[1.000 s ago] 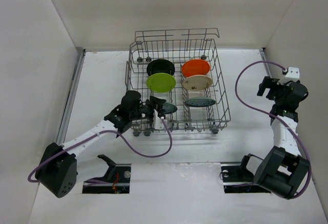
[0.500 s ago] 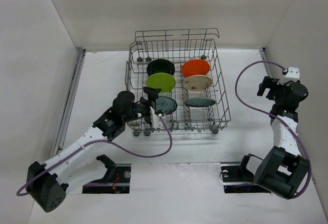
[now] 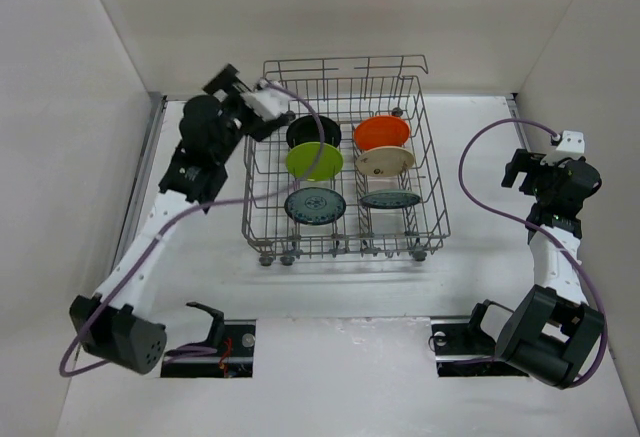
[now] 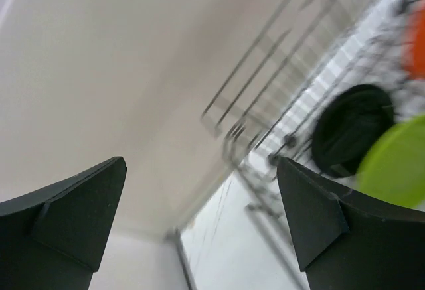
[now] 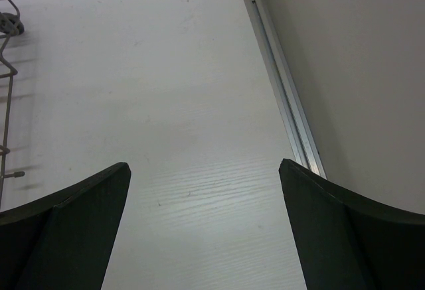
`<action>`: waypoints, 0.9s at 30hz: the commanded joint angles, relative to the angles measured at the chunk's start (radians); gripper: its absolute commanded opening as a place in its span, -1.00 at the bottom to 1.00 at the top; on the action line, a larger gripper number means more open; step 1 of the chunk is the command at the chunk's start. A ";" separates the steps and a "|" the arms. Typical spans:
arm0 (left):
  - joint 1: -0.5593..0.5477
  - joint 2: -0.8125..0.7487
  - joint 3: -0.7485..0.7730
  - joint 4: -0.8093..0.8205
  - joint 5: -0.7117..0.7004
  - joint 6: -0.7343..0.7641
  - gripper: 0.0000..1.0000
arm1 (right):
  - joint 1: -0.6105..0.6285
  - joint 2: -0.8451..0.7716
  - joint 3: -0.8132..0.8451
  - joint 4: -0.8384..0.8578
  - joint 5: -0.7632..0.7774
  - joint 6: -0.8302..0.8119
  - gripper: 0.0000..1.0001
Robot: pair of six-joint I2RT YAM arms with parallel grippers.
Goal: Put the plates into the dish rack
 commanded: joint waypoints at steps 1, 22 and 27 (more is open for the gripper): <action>0.189 0.081 0.100 0.011 -0.138 -0.311 1.00 | 0.005 -0.021 0.001 0.073 -0.012 0.010 1.00; 0.685 0.517 0.116 -0.238 -0.057 -0.815 1.00 | 0.027 0.135 0.149 -0.117 0.180 0.001 1.00; 0.671 0.563 0.097 -0.244 -0.051 -0.821 1.00 | 0.050 0.296 0.292 -0.275 0.256 -0.003 1.00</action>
